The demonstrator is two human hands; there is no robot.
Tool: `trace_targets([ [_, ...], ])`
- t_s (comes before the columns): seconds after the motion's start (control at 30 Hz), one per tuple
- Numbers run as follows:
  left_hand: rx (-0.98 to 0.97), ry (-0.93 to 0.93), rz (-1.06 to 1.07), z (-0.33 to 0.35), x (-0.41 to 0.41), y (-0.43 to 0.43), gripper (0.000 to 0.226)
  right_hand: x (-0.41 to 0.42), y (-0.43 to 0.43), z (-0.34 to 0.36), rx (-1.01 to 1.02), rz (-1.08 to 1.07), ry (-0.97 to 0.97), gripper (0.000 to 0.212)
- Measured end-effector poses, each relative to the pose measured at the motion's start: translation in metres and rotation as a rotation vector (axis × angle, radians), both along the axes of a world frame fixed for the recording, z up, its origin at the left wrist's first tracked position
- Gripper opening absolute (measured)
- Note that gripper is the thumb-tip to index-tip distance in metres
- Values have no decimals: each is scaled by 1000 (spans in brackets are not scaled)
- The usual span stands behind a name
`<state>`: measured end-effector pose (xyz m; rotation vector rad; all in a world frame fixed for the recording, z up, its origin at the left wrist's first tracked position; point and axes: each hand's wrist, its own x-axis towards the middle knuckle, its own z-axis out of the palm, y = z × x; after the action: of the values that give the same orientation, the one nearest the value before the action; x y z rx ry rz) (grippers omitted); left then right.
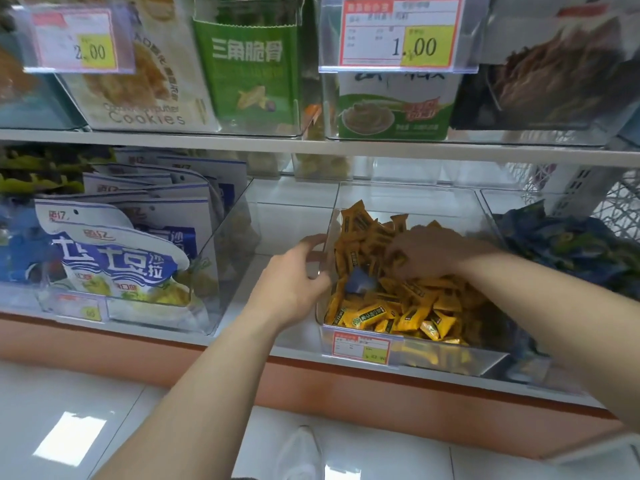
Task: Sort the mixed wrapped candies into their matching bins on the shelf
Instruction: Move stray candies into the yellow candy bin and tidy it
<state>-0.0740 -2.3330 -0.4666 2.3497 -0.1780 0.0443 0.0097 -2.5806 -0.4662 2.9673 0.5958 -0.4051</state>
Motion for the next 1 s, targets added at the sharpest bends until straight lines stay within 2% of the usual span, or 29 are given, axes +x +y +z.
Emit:
trace_targets([
  [0.03,-11,4,-9,0,1,2,57,-1,-2,3,-50,-25,-14,40],
  [0.1,-29,3,-26,-2,2,3,57,0,7,5,-119,-4,-160,33],
  [0.17,-36,-6,-39,-3,3,3,57,0,27,2,2,84,-270,22],
  [0.23,-44,-8,-39,-4,4,3,57,-1,45,-1,173,87,-92,26],
  [0.27,-49,-5,-36,-4,4,3,57,0,51,-4,180,81,15,32],
  [0.37,-56,-2,-36,-5,4,3,57,2,58,-14,172,70,81,31],
  [0.43,-54,0,-36,-6,5,3,57,1,55,-11,319,49,47,20],
  [0.5,-38,-6,-28,-5,5,2,59,-6,47,1,473,-8,-1,23],
  [0.63,6,-175,-18,8,1,-10,71,-35,28,32,875,-165,-99,19],
  [0.7,-64,-236,-59,16,-5,-23,62,-51,24,42,1127,-202,-70,18],
  [0.77,-153,-264,-44,21,-8,-31,40,-62,25,46,1356,-214,31,13],
  [0.83,-163,-297,35,23,-8,-30,27,-64,28,45,1463,-286,60,4],
  [0.9,-182,-311,119,22,-7,-20,20,-58,31,39,1339,-343,-31,9],
  [1.0,-231,-291,252,19,-4,-3,19,-48,44,21,892,-166,-28,19],
])
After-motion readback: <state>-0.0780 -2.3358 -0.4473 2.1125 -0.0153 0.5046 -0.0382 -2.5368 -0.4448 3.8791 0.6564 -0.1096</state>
